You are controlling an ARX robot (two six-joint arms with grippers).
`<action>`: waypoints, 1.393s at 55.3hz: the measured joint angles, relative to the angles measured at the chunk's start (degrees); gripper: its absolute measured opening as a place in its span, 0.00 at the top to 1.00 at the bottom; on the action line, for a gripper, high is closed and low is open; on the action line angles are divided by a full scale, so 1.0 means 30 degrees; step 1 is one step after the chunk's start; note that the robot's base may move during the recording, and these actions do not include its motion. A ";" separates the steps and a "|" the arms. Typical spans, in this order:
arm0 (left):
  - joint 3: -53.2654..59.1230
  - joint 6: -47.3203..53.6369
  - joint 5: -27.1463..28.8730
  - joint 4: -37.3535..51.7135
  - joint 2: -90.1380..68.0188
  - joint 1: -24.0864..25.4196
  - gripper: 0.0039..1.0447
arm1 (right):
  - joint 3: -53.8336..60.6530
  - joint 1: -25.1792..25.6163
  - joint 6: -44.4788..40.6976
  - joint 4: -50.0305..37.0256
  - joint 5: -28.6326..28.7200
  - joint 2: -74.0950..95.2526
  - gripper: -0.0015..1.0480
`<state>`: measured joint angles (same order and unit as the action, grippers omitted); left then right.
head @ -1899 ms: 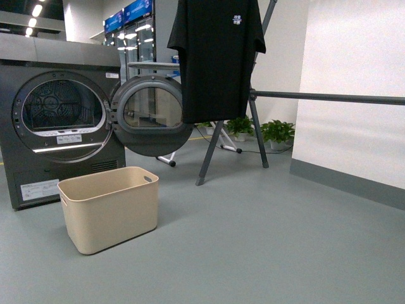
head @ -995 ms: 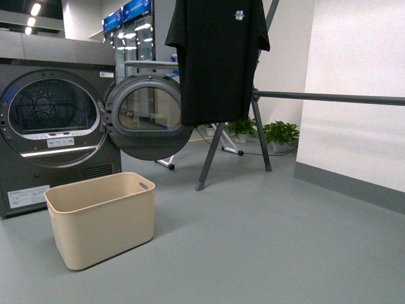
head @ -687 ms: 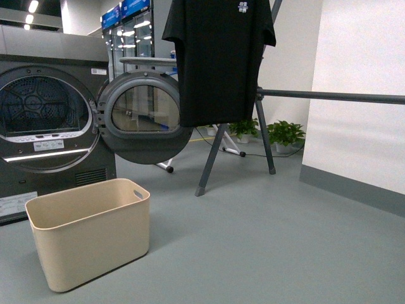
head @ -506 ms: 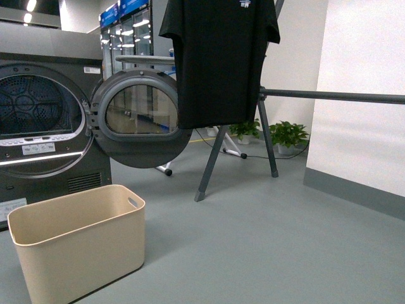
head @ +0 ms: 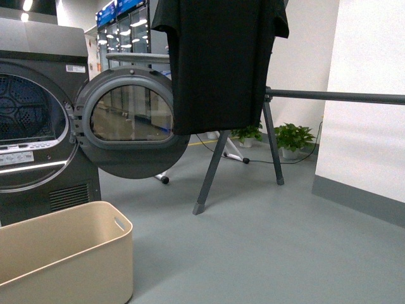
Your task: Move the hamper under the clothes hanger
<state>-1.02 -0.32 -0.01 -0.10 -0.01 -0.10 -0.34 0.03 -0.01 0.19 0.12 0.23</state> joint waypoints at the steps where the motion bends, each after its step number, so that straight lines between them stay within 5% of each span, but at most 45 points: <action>1: 0.0000 0.0000 0.0007 0.0000 -0.0015 0.0000 0.06 | 0.0000 0.0000 0.0000 0.0007 0.0000 0.0000 0.08; 77: 0.0000 0.0000 0.0000 -0.0007 0.0000 0.0000 0.06 | 0.0000 0.0000 0.0000 0.0015 0.0000 -0.0007 0.08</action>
<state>-1.02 -0.32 -0.01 -0.12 -0.01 -0.10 -0.34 0.03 -0.01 0.23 0.12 0.21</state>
